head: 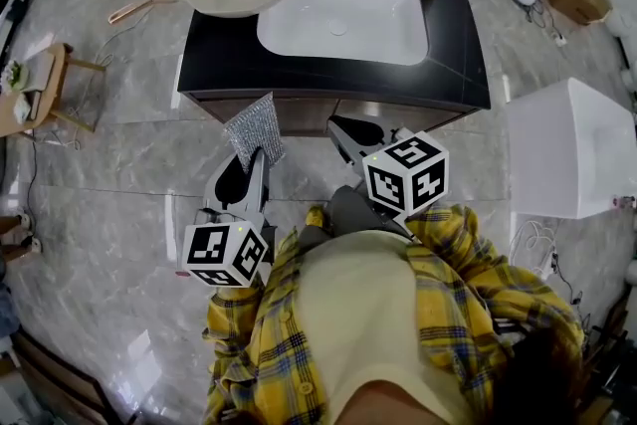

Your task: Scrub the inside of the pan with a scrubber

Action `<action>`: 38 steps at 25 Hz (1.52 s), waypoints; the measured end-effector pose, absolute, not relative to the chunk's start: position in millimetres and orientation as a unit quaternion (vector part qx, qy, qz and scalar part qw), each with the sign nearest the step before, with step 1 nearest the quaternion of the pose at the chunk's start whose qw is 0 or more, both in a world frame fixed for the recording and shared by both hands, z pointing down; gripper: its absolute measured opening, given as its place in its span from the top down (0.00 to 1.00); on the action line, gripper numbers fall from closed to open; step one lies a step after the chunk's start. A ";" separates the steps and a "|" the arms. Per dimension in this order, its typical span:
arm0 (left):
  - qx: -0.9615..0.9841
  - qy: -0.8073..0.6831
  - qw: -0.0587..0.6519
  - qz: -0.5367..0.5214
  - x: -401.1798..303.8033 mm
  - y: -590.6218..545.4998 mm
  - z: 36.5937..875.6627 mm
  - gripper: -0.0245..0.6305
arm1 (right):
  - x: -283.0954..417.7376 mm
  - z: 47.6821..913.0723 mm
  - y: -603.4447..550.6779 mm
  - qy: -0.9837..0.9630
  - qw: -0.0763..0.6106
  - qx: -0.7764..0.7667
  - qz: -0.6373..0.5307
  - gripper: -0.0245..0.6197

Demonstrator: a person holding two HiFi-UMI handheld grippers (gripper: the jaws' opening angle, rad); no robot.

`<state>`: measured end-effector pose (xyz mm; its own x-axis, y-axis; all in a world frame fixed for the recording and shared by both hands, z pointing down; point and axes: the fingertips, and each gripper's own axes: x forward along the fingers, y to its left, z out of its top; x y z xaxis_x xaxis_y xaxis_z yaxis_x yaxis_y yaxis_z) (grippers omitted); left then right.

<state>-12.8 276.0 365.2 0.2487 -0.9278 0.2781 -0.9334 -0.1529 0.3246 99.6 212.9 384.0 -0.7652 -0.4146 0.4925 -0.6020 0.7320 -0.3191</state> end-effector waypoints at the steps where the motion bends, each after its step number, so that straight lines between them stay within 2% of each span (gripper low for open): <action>1: 0.759 -0.614 0.216 0.006 -15.5 271.4 364.0 0.83 | 97.7 383.7 207.7 -0.909 0.200 0.280 0.233 0.94; 9: 0.755 -0.627 0.189 0.009 -38.1 218.5 349.9 0.83 | 69.8 380.8 142.1 -0.917 0.194 0.272 0.217 0.94; 13: 0.751 -0.631 0.194 0.016 -46.9 189.8 350.4 0.83 | 53.6 382.6 108.1 -0.920 0.205 0.260 0.209 0.94; 23: 0.747 -0.634 0.197 0.033 -64.5 103.7 344.1 0.83 | 35.7 377.7 22.1 -0.925 0.185 0.243 0.226 0.94; 38: 0.754 -0.634 0.161 0.058 -102.6 9.2 322.6 0.83 | 15.4 378.2 -46.5 -0.918 0.161 0.262 0.251 0.94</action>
<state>-102.7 9.2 322.6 0.1903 -0.9372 0.2924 -0.9748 -0.1452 0.1694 15.4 -46.5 378.2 -0.8107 -0.4010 0.4266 -0.5624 0.7359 -0.3771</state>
